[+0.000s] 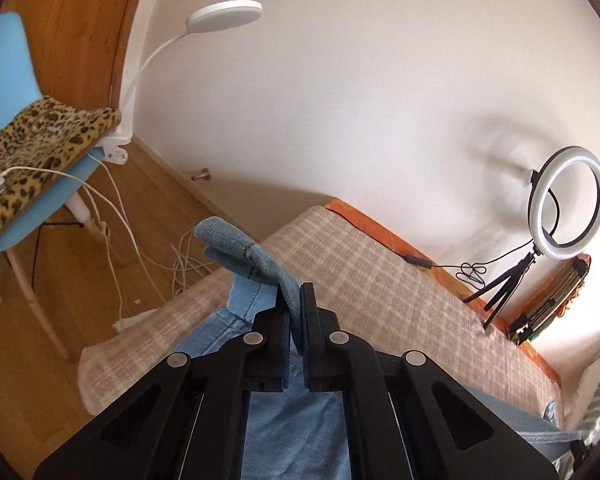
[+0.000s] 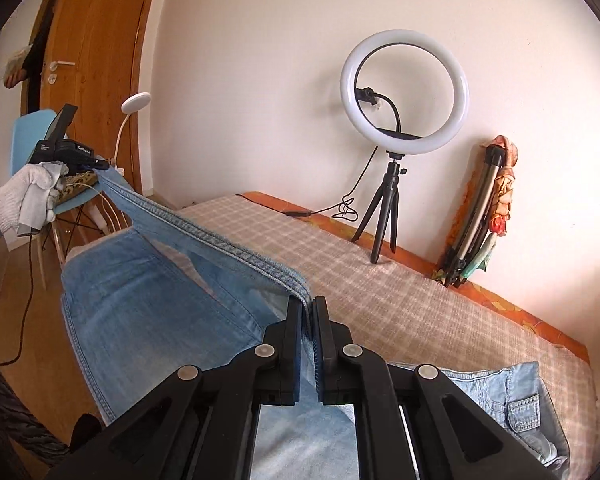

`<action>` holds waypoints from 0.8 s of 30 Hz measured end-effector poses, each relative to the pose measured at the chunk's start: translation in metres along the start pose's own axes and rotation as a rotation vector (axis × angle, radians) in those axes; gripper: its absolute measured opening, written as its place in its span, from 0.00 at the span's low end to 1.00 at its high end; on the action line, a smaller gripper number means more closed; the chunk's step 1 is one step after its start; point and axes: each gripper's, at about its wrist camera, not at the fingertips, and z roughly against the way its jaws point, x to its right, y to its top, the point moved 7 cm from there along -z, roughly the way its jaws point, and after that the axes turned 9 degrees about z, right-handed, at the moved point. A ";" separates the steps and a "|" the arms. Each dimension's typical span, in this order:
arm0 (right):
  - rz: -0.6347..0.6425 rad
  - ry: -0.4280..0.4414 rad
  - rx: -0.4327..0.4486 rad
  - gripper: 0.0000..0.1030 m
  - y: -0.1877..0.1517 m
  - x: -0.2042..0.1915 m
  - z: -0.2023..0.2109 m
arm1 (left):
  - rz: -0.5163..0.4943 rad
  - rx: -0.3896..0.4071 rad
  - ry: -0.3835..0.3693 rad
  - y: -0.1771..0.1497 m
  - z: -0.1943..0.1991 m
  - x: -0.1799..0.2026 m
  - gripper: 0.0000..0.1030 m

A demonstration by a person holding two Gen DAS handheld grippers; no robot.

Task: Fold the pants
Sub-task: 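Open both tools and release the folded jeans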

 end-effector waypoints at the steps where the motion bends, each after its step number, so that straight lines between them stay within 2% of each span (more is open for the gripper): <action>1: 0.010 0.023 -0.025 0.02 -0.009 -0.009 -0.001 | 0.000 -0.021 0.019 -0.014 0.000 -0.013 0.03; 5: 0.087 0.081 -0.105 0.02 -0.051 -0.047 0.004 | 0.063 -0.118 0.072 -0.075 -0.005 -0.074 0.03; 9: 0.173 0.116 -0.171 0.02 -0.085 -0.081 0.003 | 0.097 -0.189 0.129 -0.110 -0.015 -0.109 0.03; 12: 0.212 0.110 -0.210 0.02 -0.100 -0.096 -0.001 | 0.080 -0.172 0.137 -0.106 -0.013 -0.105 0.03; 17: 0.191 0.098 -0.162 0.02 -0.089 -0.090 0.011 | 0.016 -0.103 0.145 -0.093 0.008 -0.100 0.03; 22: 0.223 0.127 -0.242 0.02 -0.111 -0.103 -0.006 | 0.079 -0.171 0.213 -0.112 -0.008 -0.141 0.03; 24: 0.250 0.125 -0.258 0.02 -0.116 -0.109 -0.009 | 0.079 -0.189 0.215 -0.118 -0.010 -0.147 0.03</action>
